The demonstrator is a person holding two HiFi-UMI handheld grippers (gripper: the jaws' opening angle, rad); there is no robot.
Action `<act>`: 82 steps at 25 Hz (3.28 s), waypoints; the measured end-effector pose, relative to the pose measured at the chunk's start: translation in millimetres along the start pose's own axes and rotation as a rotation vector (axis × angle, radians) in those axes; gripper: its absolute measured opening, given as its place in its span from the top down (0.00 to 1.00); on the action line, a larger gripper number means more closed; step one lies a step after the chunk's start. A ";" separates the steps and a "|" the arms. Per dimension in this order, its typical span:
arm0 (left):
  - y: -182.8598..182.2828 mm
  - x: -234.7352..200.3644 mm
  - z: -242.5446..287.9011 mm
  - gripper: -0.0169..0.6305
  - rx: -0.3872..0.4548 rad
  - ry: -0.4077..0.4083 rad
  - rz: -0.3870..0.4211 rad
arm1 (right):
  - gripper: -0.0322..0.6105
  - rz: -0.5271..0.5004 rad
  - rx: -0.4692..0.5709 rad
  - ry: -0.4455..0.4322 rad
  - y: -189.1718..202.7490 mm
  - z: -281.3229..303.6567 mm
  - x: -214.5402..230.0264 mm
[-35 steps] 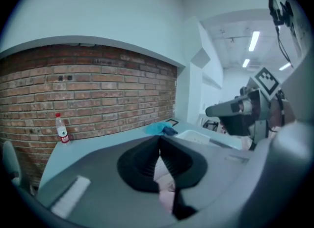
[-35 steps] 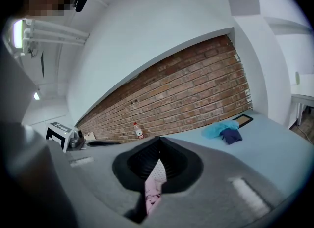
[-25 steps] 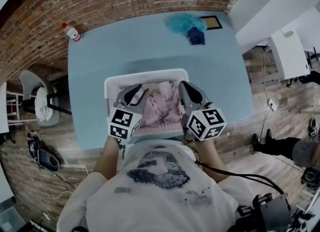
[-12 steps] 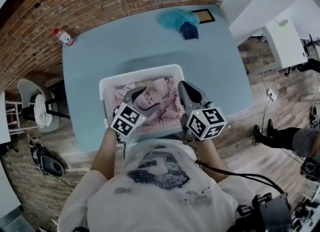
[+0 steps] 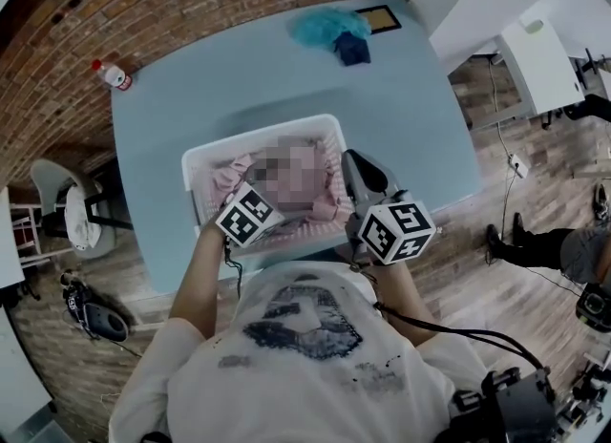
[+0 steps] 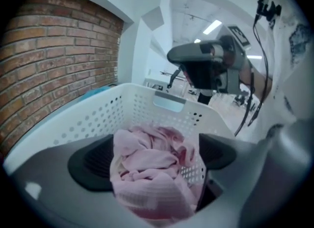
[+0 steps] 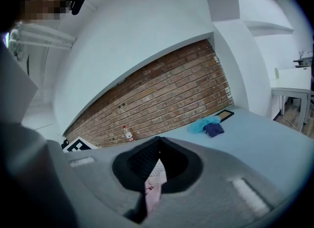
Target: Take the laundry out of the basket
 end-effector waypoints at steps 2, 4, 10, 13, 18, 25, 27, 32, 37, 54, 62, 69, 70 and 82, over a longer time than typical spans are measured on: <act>-0.4 2.6 3.7 0.16 -0.032 0.026 0.026 | 0.95 0.002 0.003 0.004 -0.4 -2.7 1.3; 1.7 0.9 9.3 0.16 -0.043 0.040 0.022 | 0.95 0.003 0.004 0.011 -0.2 -5.8 3.5; 16.6 2.4 30.8 0.15 -0.186 0.128 0.071 | 0.95 0.021 0.006 0.024 1.9 -11.0 8.9; 18.2 0.6 42.3 0.15 -0.214 0.126 0.096 | 0.95 0.019 0.006 0.024 0.5 -11.9 9.1; 21.5 1.1 60.9 0.15 -0.237 0.131 0.106 | 0.95 0.029 0.010 0.029 -1.8 -12.2 10.9; 26.7 -5.2 82.3 0.15 -0.267 0.141 0.058 | 0.95 0.031 0.009 0.032 -2.3 -10.2 14.4; 31.0 -6.1 93.9 0.16 -0.303 0.136 0.067 | 0.95 0.039 0.005 0.034 -0.3 -11.1 15.5; 41.7 -3.7 114.2 0.18 -0.343 0.160 0.067 | 0.95 0.041 0.000 0.034 -0.3 -10.7 15.0; 31.8 -11.7 108.4 0.23 -0.336 0.122 0.099 | 0.95 0.048 0.002 0.033 1.2 -12.3 15.2; 32.9 -14.5 86.5 0.37 -0.223 0.204 0.028 | 0.95 0.082 0.007 0.045 4.3 -18.7 19.2; 21.6 -18.2 62.1 0.38 -0.075 0.197 -0.014 | 0.95 0.095 0.004 0.045 3.4 -17.4 25.6; 8.5 -24.4 35.6 0.38 0.090 0.144 -0.072 | 0.95 0.094 0.007 0.030 -1.4 -15.3 26.7; 6.4 -24.8 32.3 0.38 0.108 0.135 -0.076 | 0.95 0.094 0.008 0.026 -2.4 -15.4 26.3; -7.0 -27.7 -9.7 0.84 0.370 -0.009 -0.167 | 0.95 0.086 0.008 -0.024 -8.1 -19.8 25.6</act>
Point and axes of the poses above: the fingertips, and each gripper's own axes: z forward along the fingers, x to its right, y out of its underside, the point moved 8 cm from there along -z, backward along the fingers, and after that the axes turned 2 degrees about z, right-handed, at the moved point
